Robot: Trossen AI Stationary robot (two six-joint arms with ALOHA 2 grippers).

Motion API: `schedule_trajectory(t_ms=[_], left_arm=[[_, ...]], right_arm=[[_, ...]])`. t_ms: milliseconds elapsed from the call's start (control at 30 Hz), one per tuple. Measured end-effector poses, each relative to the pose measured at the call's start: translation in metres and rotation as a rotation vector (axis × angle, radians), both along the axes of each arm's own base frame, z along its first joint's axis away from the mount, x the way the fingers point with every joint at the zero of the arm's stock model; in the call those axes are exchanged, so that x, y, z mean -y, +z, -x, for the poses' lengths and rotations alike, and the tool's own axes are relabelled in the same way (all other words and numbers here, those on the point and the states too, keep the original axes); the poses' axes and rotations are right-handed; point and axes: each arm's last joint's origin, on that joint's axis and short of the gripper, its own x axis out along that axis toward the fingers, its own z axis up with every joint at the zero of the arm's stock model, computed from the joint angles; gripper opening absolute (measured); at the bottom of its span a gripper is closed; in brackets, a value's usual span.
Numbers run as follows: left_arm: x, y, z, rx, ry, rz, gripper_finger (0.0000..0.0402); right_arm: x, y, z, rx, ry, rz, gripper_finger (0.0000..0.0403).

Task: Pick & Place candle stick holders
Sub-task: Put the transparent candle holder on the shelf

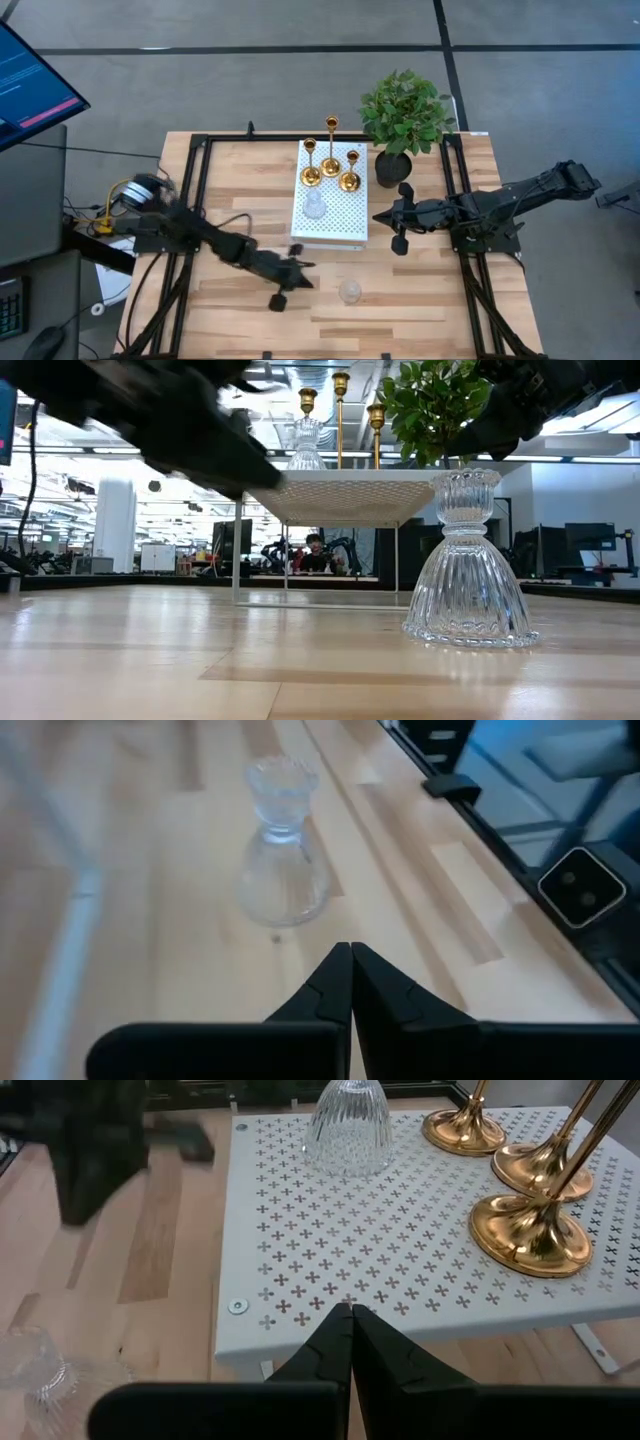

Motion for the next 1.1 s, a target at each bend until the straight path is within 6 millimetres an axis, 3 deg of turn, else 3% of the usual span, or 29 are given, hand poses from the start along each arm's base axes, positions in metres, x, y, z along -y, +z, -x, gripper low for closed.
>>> schedule_trajectory(t_ms=[200, 433, 600, 733, 900, 1100], left_arm=[[-0.003, 0.011, 0.057, 0.102, 0.14, -0.08, 0.0003], [-0.026, 0.004, 0.106, 0.156, 0.303, -0.11, 0.0003], [-0.04, 0.003, 0.121, 0.19, 0.327, -0.081, 0.0004], [-0.045, 0.01, 0.127, 0.242, 0.293, -0.174, 0.0005], [-0.051, 0.021, 0.134, 0.322, 0.29, -0.324, 0.0004], [-0.063, 0.032, 0.142, 0.347, 0.5, -0.389, 0.0006]], right_arm=[[0.0, 0.001, -0.001, 0.011, 0.003, -0.005, 0.0], [-0.002, 0.001, 0.0, 0.019, -0.008, -0.087, 0.0], [-0.011, -0.005, -0.003, 0.0, -0.011, -0.212, 0.0], [-0.025, -0.015, -0.007, -0.043, 0.033, -0.254, 0.0], [-0.05, -0.024, -0.018, -0.06, 0.158, -0.184, 0.0], [-0.074, -0.022, -0.041, -0.102, 0.261, -0.069, 0.0]])
